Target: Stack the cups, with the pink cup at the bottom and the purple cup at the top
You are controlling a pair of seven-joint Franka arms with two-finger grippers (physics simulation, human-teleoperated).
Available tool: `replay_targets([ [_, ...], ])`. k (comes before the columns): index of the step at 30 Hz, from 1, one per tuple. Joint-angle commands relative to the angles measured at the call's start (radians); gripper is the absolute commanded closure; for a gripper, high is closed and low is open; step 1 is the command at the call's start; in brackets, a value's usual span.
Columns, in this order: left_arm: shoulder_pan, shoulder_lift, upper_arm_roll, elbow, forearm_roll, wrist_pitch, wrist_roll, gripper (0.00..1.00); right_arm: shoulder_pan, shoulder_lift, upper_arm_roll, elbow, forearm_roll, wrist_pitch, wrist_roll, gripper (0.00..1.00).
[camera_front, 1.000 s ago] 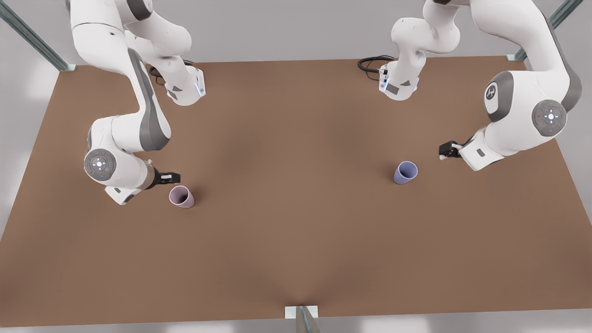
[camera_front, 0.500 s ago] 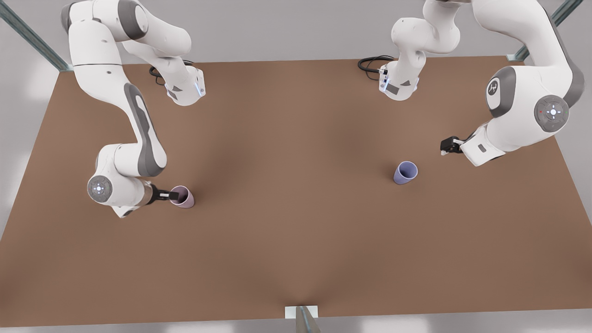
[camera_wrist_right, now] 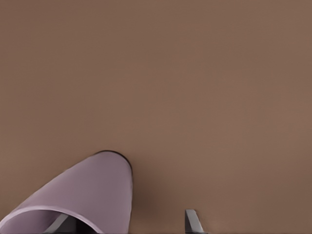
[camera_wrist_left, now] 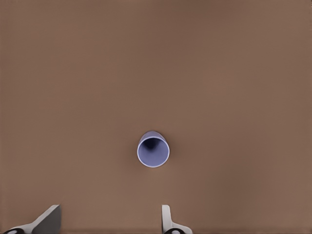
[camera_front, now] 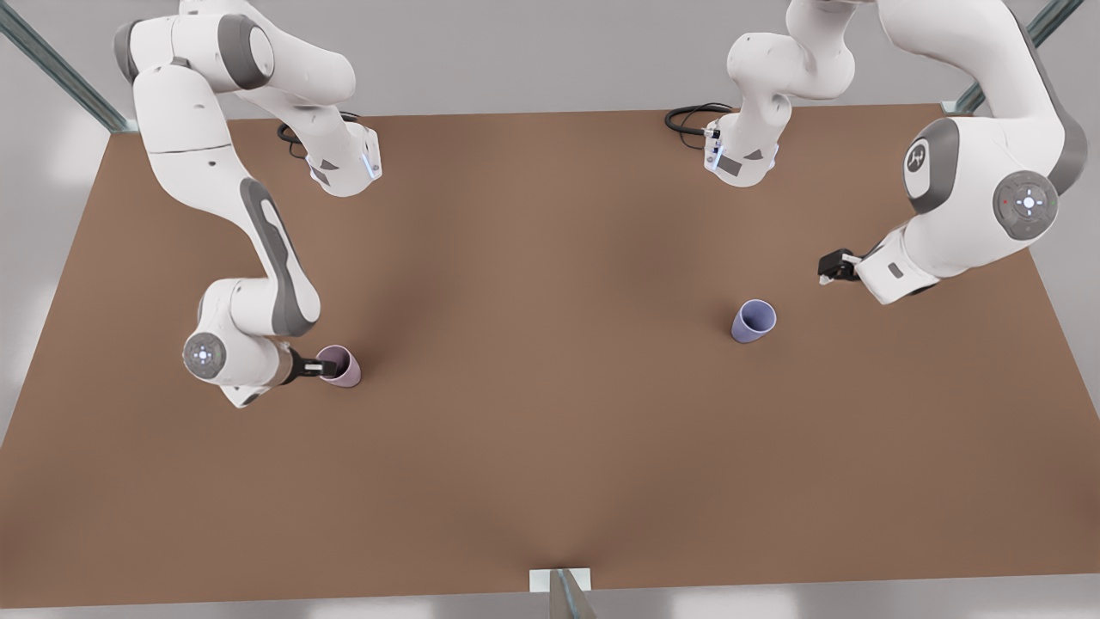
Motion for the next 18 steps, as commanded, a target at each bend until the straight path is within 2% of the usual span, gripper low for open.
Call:
replay_targets([
  [1,0.001,-0.003,0.002,0.001,0.001,-0.009,0.008,0.00,0.001,0.015,0.000,0.004,-0.004,0.017,-0.084,0.45],
  [2,0.001,-0.005,0.000,0.001,0.017,-0.009,0.008,0.00,0.002,0.032,0.000,0.008,-0.004,0.017,-0.083,0.47],
  [4,0.001,-0.008,-0.003,0.001,0.028,-0.007,0.006,0.00,0.004,0.040,0.002,0.015,-0.001,0.018,-0.080,0.75],
  [5,0.001,-0.008,-0.003,0.001,0.028,-0.007,0.006,0.00,0.008,0.040,0.000,0.016,-0.001,0.017,-0.078,0.79],
  [11,0.001,-0.009,-0.005,-0.005,0.030,-0.007,0.008,0.00,0.013,0.037,0.002,0.036,-0.001,0.009,-0.067,0.79],
  [16,0.001,-0.011,-0.005,-0.005,0.030,-0.009,0.006,0.00,0.100,0.026,0.018,0.191,0.008,-0.006,-0.025,0.79],
  [17,0.001,-0.011,-0.005,-0.005,0.030,-0.009,0.008,0.00,0.113,0.025,0.035,0.225,0.007,-0.019,0.066,0.79],
  [18,0.001,-0.011,-0.005,-0.005,0.028,-0.009,0.008,0.00,0.113,0.031,0.094,0.278,0.005,-0.088,0.098,0.79],
])
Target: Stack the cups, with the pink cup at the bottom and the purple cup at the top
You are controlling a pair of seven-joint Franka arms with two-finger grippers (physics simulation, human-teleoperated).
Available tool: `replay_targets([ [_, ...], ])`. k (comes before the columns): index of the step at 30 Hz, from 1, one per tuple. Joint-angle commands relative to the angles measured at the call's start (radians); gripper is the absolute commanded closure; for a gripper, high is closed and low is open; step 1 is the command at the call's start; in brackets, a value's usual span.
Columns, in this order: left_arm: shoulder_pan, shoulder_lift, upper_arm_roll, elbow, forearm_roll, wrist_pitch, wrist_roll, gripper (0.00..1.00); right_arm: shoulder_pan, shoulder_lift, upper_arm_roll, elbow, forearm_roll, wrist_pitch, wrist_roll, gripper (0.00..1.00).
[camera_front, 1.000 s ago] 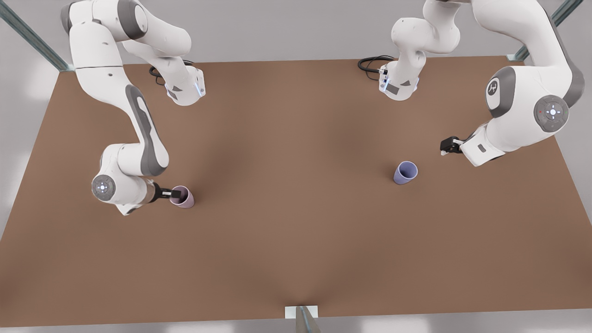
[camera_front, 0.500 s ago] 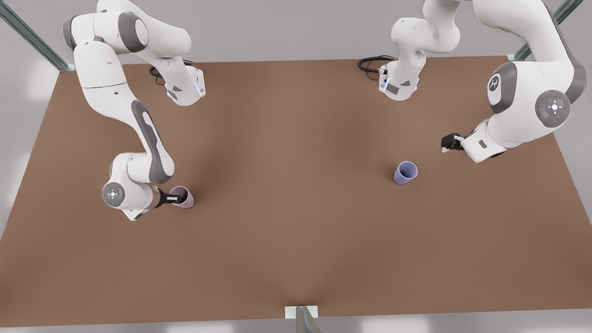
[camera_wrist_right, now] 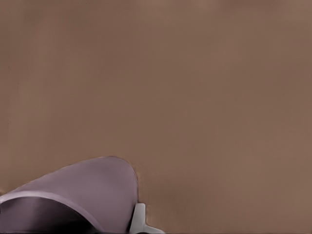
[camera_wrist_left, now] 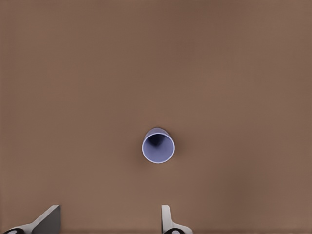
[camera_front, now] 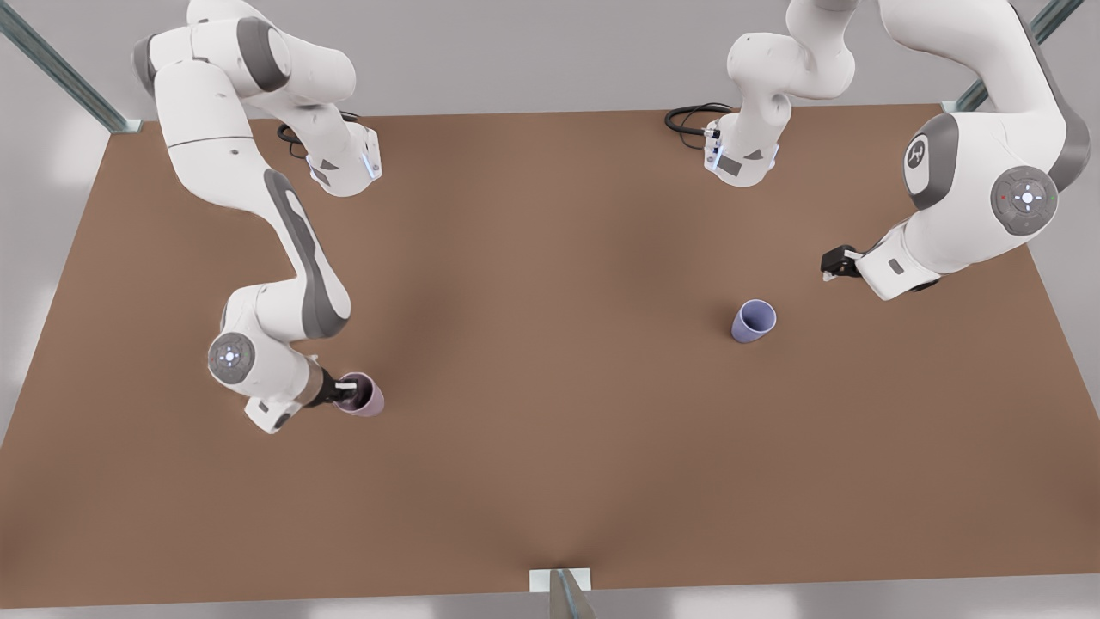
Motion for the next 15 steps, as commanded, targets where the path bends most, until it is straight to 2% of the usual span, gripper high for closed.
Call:
replay_targets([
  [1,-0.001,-0.001,0.001,0.000,0.001,-0.002,0.003,0.00,0.045,0.004,0.032,0.057,-0.004,-0.084,0.214,0.79],
  [3,-0.001,-0.001,0.001,0.000,0.001,-0.002,0.003,0.00,0.150,0.013,0.033,0.103,-0.010,-0.102,0.308,0.79],
  [5,-0.001,-0.001,0.001,0.000,0.001,-0.002,0.003,0.00,0.236,0.091,0.033,0.250,-0.010,-0.205,0.309,0.79],
  [9,-0.001,-0.001,0.002,0.000,0.001,-0.002,0.003,0.00,0.335,0.174,0.033,0.406,-0.008,-0.255,0.600,0.79],
  [13,-0.001,-0.006,0.001,-0.001,0.001,-0.007,0.003,0.00,0.476,0.432,0.023,0.831,-0.013,-0.377,0.909,0.79],
  [15,-0.001,-0.004,0.001,-0.001,0.001,-0.005,0.003,0.00,0.526,0.502,0.004,0.934,-0.028,-0.337,1.007,0.79],
])
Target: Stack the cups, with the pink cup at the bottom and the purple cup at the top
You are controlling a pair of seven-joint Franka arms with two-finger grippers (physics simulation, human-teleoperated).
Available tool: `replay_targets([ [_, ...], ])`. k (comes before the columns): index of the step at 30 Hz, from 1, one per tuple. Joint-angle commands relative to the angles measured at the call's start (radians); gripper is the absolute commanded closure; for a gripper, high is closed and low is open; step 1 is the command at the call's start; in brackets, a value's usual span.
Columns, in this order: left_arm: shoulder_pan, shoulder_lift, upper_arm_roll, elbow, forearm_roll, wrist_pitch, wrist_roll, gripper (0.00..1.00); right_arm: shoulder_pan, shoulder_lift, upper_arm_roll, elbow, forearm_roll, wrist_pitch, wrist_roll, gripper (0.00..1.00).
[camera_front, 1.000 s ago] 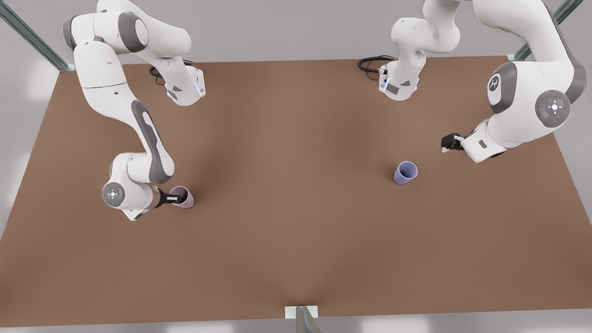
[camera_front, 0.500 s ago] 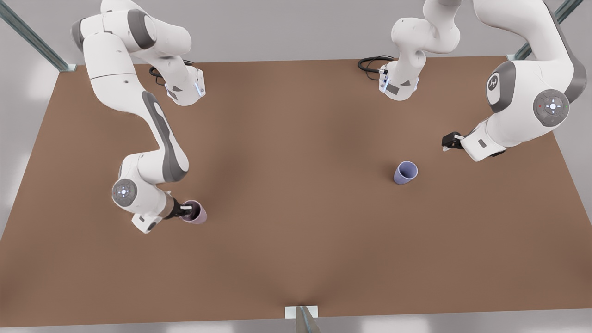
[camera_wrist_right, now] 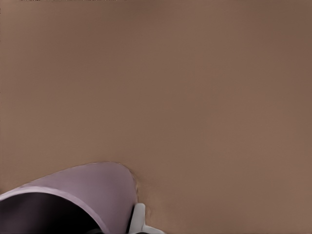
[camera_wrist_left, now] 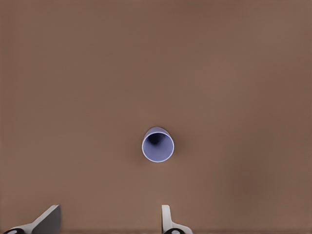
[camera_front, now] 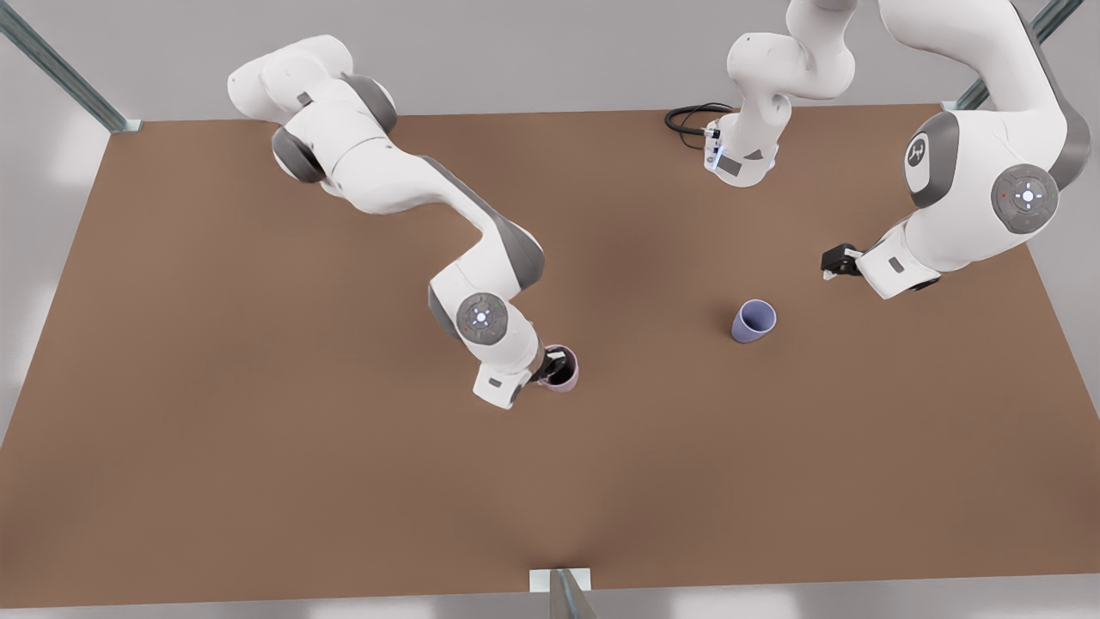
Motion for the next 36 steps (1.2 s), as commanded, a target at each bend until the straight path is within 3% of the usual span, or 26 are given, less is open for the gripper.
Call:
replay_targets([
  [1,0.000,-0.001,0.001,0.001,0.000,-0.001,0.001,0.00,0.026,0.041,-0.002,0.055,-0.010,0.007,0.685,0.79],
  [5,0.000,0.012,0.003,-0.043,0.000,0.043,-0.002,0.00,0.098,0.090,0.041,0.075,-0.004,0.147,0.727,0.79],
  [11,0.000,0.050,0.004,-0.195,-0.001,0.255,-0.012,0.00,0.151,0.144,0.032,0.072,-0.016,0.138,0.728,0.79],
  [13,0.001,0.004,0.009,-0.384,-0.001,0.415,-0.012,0.00,0.151,0.171,0.001,0.069,-0.045,0.136,0.724,0.79],
  [15,0.003,0.028,0.007,-0.475,-0.004,0.562,-0.014,0.00,0.149,0.174,-0.037,0.069,-0.048,0.076,0.704,0.79],
  [20,0.023,0.061,0.006,-0.587,-0.006,0.781,-0.218,0.00,0.146,0.194,-0.052,0.069,-0.050,0.064,0.652,0.79],
  [23,0.021,0.076,0.004,-0.585,-0.015,0.809,-0.304,0.00,0.147,0.197,-0.051,0.067,-0.048,0.082,0.653,0.06],
  [24,0.021,0.084,0.004,-0.591,-0.015,0.817,-0.304,0.00,0.149,0.197,-0.052,0.067,-0.050,0.082,0.653,0.00],
  [33,0.012,0.105,-0.002,-0.665,-0.009,0.815,-0.287,0.00,0.151,0.181,-0.052,0.058,-0.053,0.092,0.655,0.00],
  [36,0.007,0.121,-0.005,-0.668,-0.009,0.820,-0.287,0.00,0.103,0.050,-0.057,0.015,-0.050,0.076,0.621,0.00],
])
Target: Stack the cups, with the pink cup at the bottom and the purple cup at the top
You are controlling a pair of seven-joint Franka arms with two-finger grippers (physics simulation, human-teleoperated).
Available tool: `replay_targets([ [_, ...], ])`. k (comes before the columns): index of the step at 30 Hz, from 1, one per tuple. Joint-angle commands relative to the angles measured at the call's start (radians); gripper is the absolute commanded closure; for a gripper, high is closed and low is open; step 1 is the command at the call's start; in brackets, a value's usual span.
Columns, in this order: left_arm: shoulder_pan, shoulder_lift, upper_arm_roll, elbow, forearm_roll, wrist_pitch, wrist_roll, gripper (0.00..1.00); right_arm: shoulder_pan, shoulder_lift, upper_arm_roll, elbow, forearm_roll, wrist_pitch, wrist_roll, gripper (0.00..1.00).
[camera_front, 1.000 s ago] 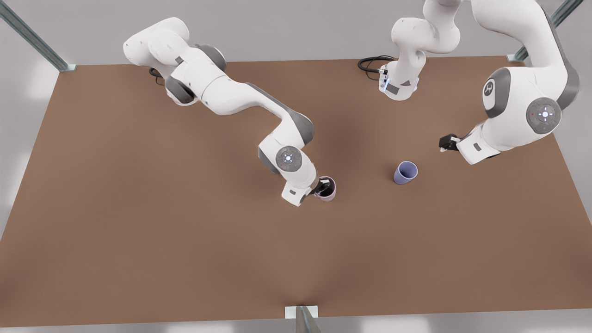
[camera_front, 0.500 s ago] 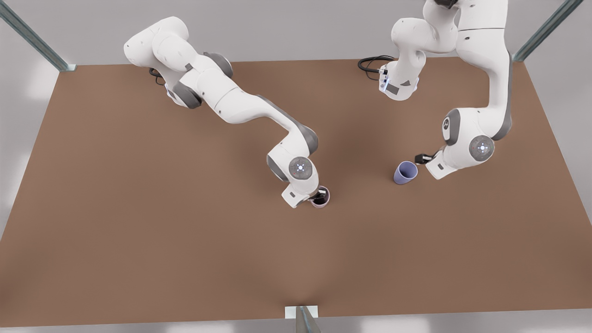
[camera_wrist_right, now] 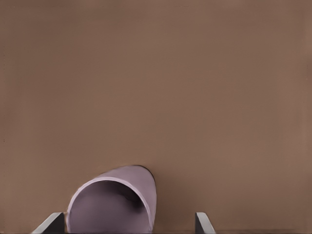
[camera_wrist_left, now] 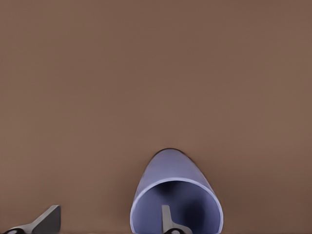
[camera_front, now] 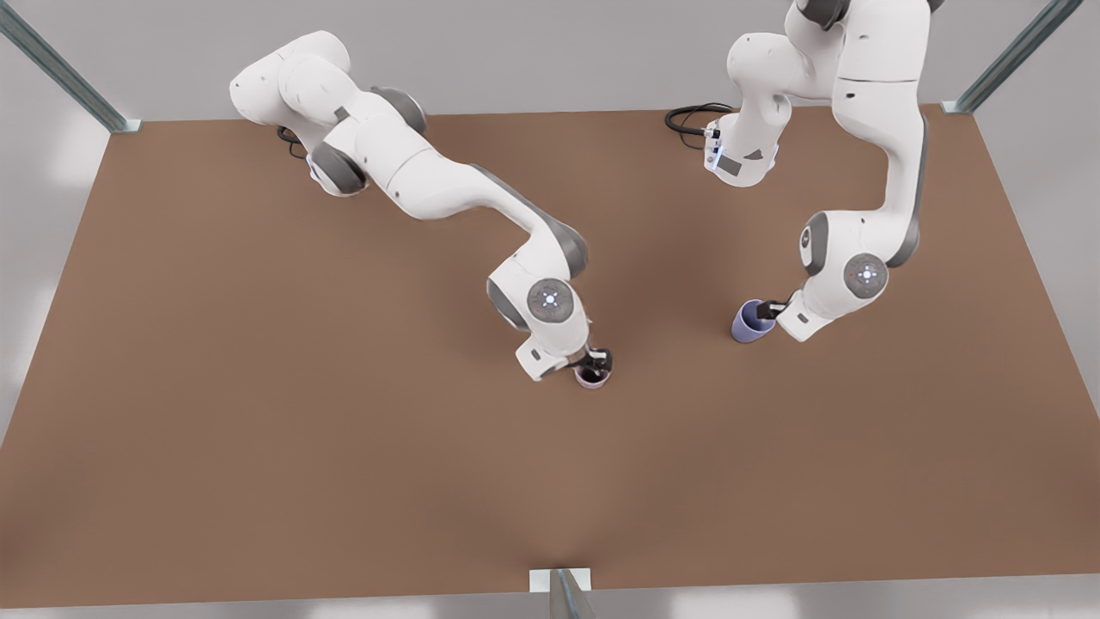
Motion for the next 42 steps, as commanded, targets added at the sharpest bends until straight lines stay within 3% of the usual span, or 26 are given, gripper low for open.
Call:
replay_targets([
  [1,-0.005,0.014,-0.013,-0.003,0.002,0.023,-0.105,0.00,-0.081,-0.106,-0.001,-0.044,0.001,-0.088,-0.003,0.00],
  [3,-0.005,0.030,-0.014,-0.003,0.002,0.036,-0.105,0.00,-0.228,-0.269,-0.008,-0.155,-0.007,-0.158,-0.259,0.00],
  [4,-0.005,0.036,-0.019,-0.003,0.001,0.037,-0.105,0.00,-0.324,-0.388,-0.008,-0.306,-0.007,-0.155,-0.347,0.00],
  [5,-0.005,0.037,-0.025,-0.003,-0.004,0.045,-0.105,0.07,-0.388,-0.471,-0.008,-0.390,-0.010,-0.165,-0.358,0.00],
  [6,-0.005,0.045,-0.031,-0.003,-0.004,0.048,-0.109,0.22,-0.443,-0.537,-0.006,-0.439,-0.010,-0.212,-0.405,0.00],
  [7,-0.005,0.048,-0.033,-0.003,-0.004,0.049,-0.109,0.51,-0.511,-0.577,-0.006,-0.443,-0.009,-0.290,-0.509,0.00],
  [8,-0.005,0.050,-0.043,-0.003,-0.004,0.043,-0.113,0.66,-0.560,-0.607,-0.008,-0.446,-0.010,-0.355,-0.522,0.00],
  [10,-0.005,0.050,-0.043,-0.003,-0.004,0.034,-0.118,0.79,-0.623,-0.671,-0.008,-0.493,-0.015,-0.395,-0.679,0.00],
  [12,-0.005,0.050,-0.045,-0.003,-0.007,0.033,-0.121,0.79,-0.671,-0.837,-0.008,-0.752,-0.015,-0.295,-0.792,0.00],
  [18,-0.005,0.033,-0.063,0.051,-0.010,-0.047,-0.128,0.79,-0.749,-0.844,-0.005,-0.726,-0.004,-0.303,-1.077,0.00],
  [19,-0.010,0.027,-0.065,0.137,-0.010,-0.194,-0.128,0.79,-0.741,-0.854,0.003,-0.726,-0.005,-0.303,-1.233,0.00],
  [21,-0.017,0.005,-0.065,0.217,-0.010,-0.320,-0.128,0.79,-0.740,-0.857,0.006,-0.726,-0.004,-0.295,-1.284,0.00],
  [22,-0.019,0.008,-0.074,0.327,-0.010,-0.428,-0.150,0.79,-0.738,-0.857,0.006,-0.725,-0.004,-0.290,-1.321,0.00],
  [25,-0.030,0.071,-0.224,0.557,-0.013,-0.532,-0.407,0.79,-0.738,-0.852,0.014,-0.722,-0.002,-0.289,-1.339,0.00],
  [26,-0.036,0.174,-0.307,0.730,-0.006,-0.596,-0.547,0.79,-0.740,-0.849,0.014,-0.720,-0.002,-0.280,-1.339,0.00],
  [30,-0.160,0.384,-0.313,1.027,-0.016,-0.646,-0.702,0.79,-0.741,-0.843,0.012,-0.722,0.001,-0.244,-1.324,0.00],
  [35,-0.215,0.442,-0.315,1.036,-0.013,-0.629,-0.737,0.79,-0.738,-0.847,0.028,-0.714,0.004,-0.339,-0.827,0.00],
  [42,-0.212,0.464,-0.321,1.025,-0.030,-0.521,-0.742,0.79,-0.741,-0.843,0.046,-0.691,0.005,-0.341,-0.827,0.00],
])
